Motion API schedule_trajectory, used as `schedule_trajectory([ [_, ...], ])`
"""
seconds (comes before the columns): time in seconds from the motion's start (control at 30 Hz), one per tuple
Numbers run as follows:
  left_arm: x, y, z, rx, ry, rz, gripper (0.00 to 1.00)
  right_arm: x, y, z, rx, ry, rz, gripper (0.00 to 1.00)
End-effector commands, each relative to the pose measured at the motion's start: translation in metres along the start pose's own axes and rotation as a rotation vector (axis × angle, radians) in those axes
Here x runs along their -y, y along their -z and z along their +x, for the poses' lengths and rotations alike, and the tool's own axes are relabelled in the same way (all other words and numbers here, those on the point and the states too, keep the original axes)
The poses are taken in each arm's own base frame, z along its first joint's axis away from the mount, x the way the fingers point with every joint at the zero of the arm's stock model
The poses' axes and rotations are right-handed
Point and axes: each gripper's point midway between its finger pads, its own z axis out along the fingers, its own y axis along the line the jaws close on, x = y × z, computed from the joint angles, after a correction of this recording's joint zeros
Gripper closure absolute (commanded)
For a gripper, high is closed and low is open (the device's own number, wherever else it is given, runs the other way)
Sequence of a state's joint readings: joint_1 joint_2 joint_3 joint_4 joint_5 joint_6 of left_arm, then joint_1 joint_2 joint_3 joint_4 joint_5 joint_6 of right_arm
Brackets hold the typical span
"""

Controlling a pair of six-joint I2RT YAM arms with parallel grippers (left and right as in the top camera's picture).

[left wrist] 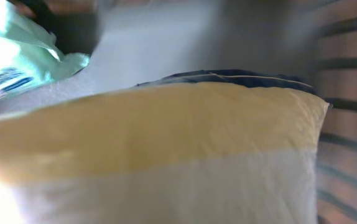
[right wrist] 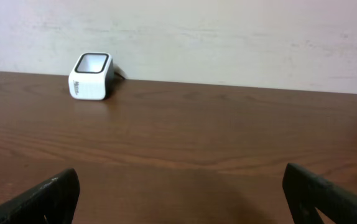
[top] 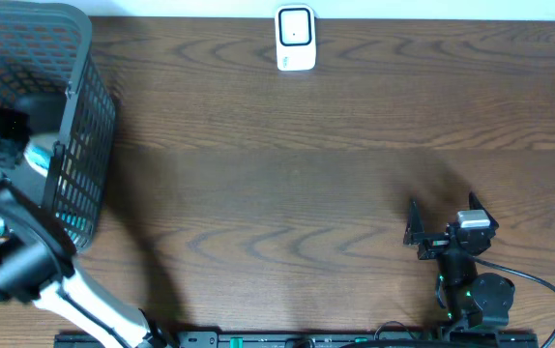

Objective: Scan the item barcode
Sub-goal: 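Grasp the yellow snack bag with the left gripper and place it on table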

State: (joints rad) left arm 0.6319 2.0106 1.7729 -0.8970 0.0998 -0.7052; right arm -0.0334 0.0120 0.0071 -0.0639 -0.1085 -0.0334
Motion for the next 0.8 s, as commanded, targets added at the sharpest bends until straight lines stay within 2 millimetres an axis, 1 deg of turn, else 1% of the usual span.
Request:
schedule_trajectory([
  [0.0,0.035,0.117,-0.011,0.14,0.091,0.259,0.92,0.0,0.0,0.0,0.001,-0.011,0.0,0.01],
  [0.03,0.036,0.131,-0.011,0.159,0.095,0.282,0.93,0.0,0.0,0.0,0.001,-0.011,0.0,0.01],
  [0.07,0.037,0.171,-0.009,0.216,0.097,0.347,0.93,0.0,0.0,0.0,0.001,-0.011,0.0,0.01],
  [0.17,0.034,0.223,-0.003,0.293,0.086,0.432,0.93,0.0,0.0,0.0,0.001,-0.011,0.0,0.01],
  [0.27,0.032,0.259,0.005,0.344,0.074,0.494,0.93,0.0,0.0,0.0,0.001,-0.011,0.0,0.01],
  [0.33,0.033,0.279,0.016,0.361,0.054,0.536,0.92,0.0,0.0,0.0,0.001,-0.011,0.0,0.01],
  [0.37,0.036,0.285,0.022,0.359,0.04,0.557,0.92,0.0,0.0,0.0,0.002,-0.011,0.0,0.01],
  [0.4,0.041,0.295,0.032,0.352,0.012,0.59,0.92,0.0,0.0,0.0,0.001,-0.011,0.0,0.01],
  [0.47,0.048,0.304,0.047,0.34,-0.027,0.626,0.93,0.0,0.0,0.0,0.001,-0.011,0.0,0.01],
  [0.53,0.062,0.312,0.069,0.306,-0.117,0.677,0.93,0.0,0.0,0.0,0.001,-0.011,0.0,0.01],
  [0.57,0.076,0.316,0.09,0.268,-0.217,0.724,0.93,0.0,0.0,0.0,0.001,-0.011,0.0,0.01],
  [0.6,0.083,0.318,0.102,0.246,-0.273,0.748,0.92,0.0,0.0,0.0,0.001,-0.011,0.0,0.01],
  [0.67,0.104,0.32,0.14,0.181,-0.436,0.811,0.92,0.0,0.0,0.0,0.001,-0.011,0.0,0.01],
  [0.7,0.112,0.319,0.158,0.152,-0.51,0.827,0.93,0.0,0.0,0.0,0.002,-0.011,0.0,0.01],
  [0.73,0.116,0.318,0.17,0.136,-0.556,0.833,0.92,0.0,0.0,0.0,0.001,-0.011,0.0,0.01],
  [0.77,0.126,0.313,0.2,0.096,-0.668,0.846,0.93,0.0,0.0,0.0,0.002,-0.011,0.0,0.01],
])
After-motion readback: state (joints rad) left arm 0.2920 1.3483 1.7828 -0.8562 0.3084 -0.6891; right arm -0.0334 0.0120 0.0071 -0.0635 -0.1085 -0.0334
